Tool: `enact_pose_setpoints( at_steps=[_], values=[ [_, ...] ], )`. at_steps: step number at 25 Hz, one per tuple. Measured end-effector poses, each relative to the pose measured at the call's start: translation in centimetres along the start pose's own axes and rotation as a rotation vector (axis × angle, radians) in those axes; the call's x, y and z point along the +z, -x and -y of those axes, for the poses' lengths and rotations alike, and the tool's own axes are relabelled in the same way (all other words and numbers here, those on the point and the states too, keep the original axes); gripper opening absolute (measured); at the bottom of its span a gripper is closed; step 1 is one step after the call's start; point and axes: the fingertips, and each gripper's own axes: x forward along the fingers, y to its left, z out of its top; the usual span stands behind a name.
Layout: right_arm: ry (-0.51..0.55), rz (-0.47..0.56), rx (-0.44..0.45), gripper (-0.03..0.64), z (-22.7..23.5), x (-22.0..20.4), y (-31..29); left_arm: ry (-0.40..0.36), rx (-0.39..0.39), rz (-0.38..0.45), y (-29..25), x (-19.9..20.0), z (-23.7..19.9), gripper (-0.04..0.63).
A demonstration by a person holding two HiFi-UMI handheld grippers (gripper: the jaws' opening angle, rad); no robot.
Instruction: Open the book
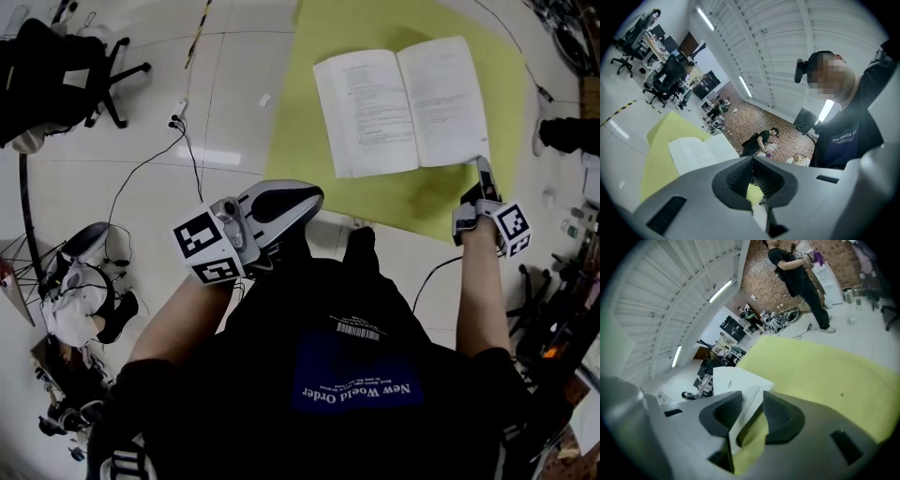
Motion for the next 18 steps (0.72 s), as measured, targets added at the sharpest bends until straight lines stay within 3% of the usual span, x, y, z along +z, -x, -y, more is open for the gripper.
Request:
enact_pose_setpoints(
  at_steps=[2, 5, 11, 18],
  values=[
    [0.012, -0.002, -0.052, 0.117, 0.9, 0.3, 0.8, 0.007, -0.005, 0.0, 0.0, -0.1, 0.1, 0.006],
    [0.127, -0.017, -0.045, 0.133, 0.1, 0.4, 2.3, 0.007, -0.01, -0.003, -0.1, -0.2, 0.4, 0.006],
    [0.465, 0.021, 0.142, 0.133, -8.9, 1.7, 4.8, -0.027, -0.029, 0.004, -0.8, 1.2, 1.5, 0.006],
    [0.679, 0.052, 0.447, 0.132, -21.5, 3.5, 8.7, -0.146, -0.056, 0.059, -1.6, 7.4, 4.7, 0.006]
  ],
)
